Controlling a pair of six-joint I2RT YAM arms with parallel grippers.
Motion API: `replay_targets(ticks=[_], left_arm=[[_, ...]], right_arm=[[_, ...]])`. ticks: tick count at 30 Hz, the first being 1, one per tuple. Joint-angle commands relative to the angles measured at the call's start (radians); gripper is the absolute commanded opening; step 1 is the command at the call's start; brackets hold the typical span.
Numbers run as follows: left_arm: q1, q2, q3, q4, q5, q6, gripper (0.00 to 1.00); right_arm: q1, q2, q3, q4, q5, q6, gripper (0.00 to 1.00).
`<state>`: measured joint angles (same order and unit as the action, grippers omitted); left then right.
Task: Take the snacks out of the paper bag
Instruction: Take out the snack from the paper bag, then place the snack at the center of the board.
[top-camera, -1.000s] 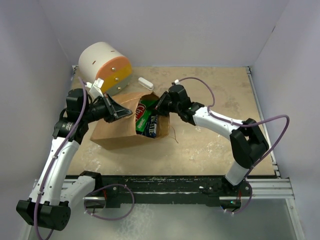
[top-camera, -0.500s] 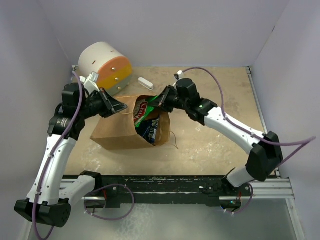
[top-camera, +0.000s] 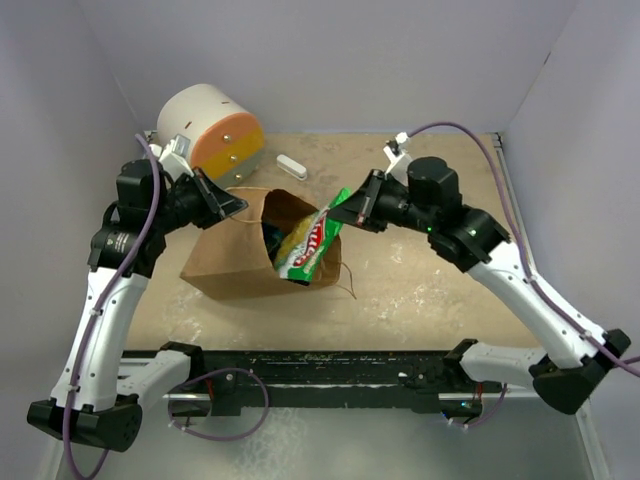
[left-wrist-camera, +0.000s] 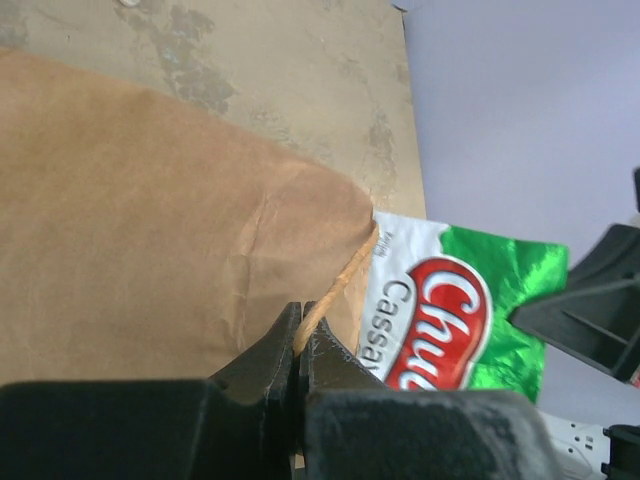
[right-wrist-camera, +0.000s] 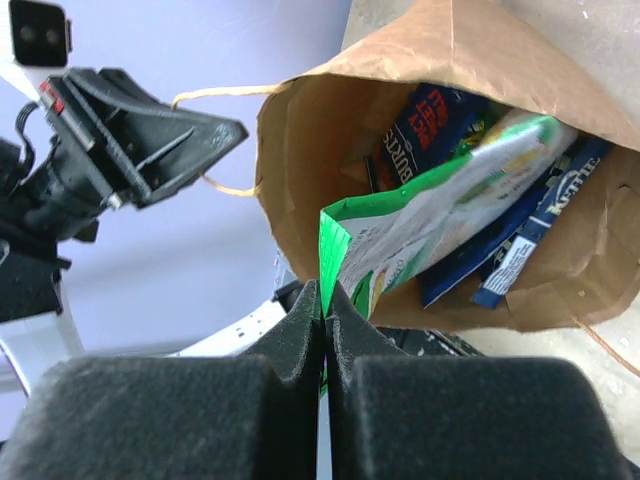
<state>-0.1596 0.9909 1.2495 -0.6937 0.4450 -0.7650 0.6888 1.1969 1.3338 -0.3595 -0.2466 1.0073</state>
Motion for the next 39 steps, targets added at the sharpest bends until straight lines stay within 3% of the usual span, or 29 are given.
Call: replay_targets(ticks=[1, 10, 18, 25, 27, 32, 39], left_arm=[[-0.001, 0.008, 0.073, -0.008, -0.048, 0.044, 0.0], [-0.001, 0.03, 0.139, -0.068, -0.091, 0.085, 0.0], [-0.001, 0.055, 0.214, -0.131, -0.099, 0.157, 0.0], [-0.001, 0.093, 0.289, -0.176, -0.085, 0.257, 0.0], [-0.001, 0.102, 0.307, -0.185, -0.073, 0.284, 0.0], [-0.001, 0.118, 0.348, -0.218, -0.046, 0.373, 0.0], [-0.001, 0.097, 0.327, -0.215, 0.033, 0.438, 0.0]], right_arm=[[0.001, -0.109, 0.097, -0.129, 0.015, -0.08, 0.0], [-0.001, -0.228, 0.284, -0.353, 0.276, -0.159, 0.0], [-0.001, -0.211, 0.364, -0.422, 0.621, -0.15, 0.0], [-0.017, -0.138, 0.351, -0.371, 0.851, -0.197, 0.0], [-0.069, -0.094, 0.353, -0.336, 0.809, -0.226, 0.0], [-0.384, 0.056, 0.31, -0.217, 0.46, -0.216, 0.0], [-0.602, 0.286, 0.311, 0.007, 0.135, -0.106, 0.0]])
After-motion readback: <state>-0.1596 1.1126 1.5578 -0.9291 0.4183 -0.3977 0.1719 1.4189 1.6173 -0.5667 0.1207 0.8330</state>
